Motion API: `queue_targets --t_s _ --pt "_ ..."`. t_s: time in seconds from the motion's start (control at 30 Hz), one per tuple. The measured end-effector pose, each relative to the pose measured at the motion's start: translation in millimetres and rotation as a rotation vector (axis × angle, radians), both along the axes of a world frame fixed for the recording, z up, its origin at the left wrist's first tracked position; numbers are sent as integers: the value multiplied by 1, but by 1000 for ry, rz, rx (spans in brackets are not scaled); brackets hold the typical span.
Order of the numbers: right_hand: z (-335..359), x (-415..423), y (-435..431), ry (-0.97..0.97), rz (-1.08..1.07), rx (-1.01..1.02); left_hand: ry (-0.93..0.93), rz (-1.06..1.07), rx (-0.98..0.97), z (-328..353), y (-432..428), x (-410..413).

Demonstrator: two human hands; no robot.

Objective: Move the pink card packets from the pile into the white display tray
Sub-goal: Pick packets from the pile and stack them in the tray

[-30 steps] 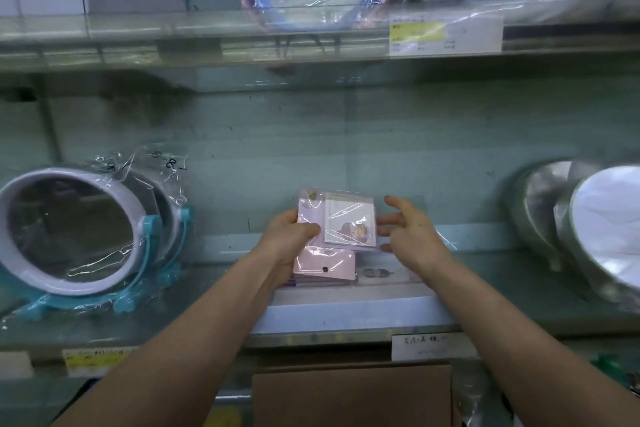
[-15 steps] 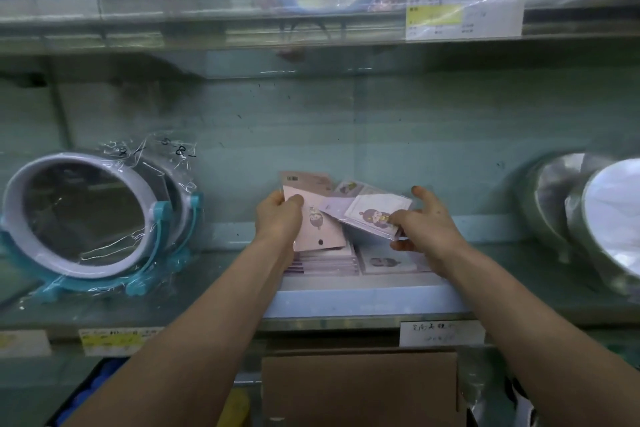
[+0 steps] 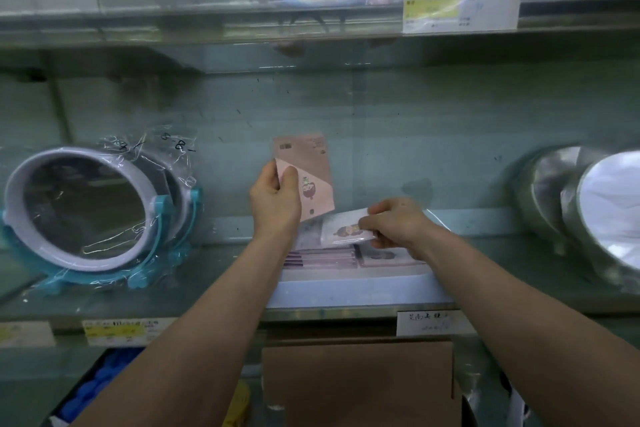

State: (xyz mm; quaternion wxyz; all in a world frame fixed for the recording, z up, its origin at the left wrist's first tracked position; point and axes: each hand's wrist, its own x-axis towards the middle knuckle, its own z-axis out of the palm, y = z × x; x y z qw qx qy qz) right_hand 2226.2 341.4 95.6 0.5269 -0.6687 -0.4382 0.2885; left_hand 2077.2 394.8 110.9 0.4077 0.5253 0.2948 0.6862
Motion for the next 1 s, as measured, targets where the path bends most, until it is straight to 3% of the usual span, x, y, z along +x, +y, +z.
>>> queue_targets --t_s 0.2,0.47,0.53,0.67,0.7,0.77,0.87,0.93,1.0 --pt "2 -25 28 -434 12 -62 33 -78 40 -2 -1 3" --pt "-3 -14 29 -655 17 -176 118 -43 27 -5 5 3" --pt "1 -5 24 -626 -21 -97 81 -80 -6 -5 4 3" --pt "8 1 -5 -56 108 144 53 -142 -131 -4 7 3" --pt "8 0 -11 -9 147 150 71 -169 -144 -4 8 3" --pt "7 -3 -17 -66 193 154 113 -256 -143 -6 6 5" --pt "6 -1 -15 -74 70 313 196 -268 -128 -6 4 7" --pt "3 6 -11 -99 -16 418 247 -224 -177 -4 4 5" --pt "-2 10 -5 -217 -44 441 253 -313 -271 -2 2 3"
